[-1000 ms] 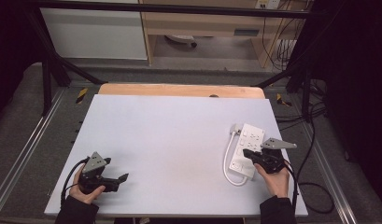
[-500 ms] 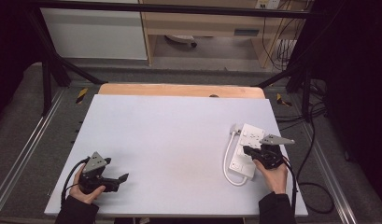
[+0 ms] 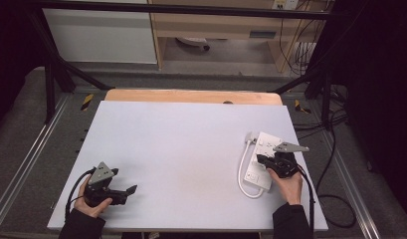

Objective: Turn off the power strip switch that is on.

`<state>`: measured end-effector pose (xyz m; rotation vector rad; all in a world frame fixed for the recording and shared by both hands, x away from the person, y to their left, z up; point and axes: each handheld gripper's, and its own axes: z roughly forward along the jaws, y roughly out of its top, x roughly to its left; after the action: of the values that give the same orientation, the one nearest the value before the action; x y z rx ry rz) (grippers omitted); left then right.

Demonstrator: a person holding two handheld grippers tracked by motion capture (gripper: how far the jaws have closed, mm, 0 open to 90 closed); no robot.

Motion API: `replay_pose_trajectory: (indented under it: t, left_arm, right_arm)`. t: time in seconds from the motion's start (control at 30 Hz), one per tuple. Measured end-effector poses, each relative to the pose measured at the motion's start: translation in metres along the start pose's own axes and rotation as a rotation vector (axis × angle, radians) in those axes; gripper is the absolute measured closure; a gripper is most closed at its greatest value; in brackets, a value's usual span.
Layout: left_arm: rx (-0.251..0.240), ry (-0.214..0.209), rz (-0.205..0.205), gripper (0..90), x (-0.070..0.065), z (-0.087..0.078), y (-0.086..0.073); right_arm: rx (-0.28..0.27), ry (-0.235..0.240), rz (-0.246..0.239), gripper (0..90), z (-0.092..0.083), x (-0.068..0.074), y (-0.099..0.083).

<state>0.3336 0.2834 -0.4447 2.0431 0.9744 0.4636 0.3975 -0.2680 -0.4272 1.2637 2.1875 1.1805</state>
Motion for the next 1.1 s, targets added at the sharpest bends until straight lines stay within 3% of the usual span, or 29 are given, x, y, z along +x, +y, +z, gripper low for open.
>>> replay_pose_trajectory:
  t: [1.1]
  left_arm:
    - [0.002,0.001,0.003,6.4,0.0,0.0,0.0]
  right_arm:
    - [0.013,-0.027,-0.021,90.0,0.014,-0.001,-0.003]
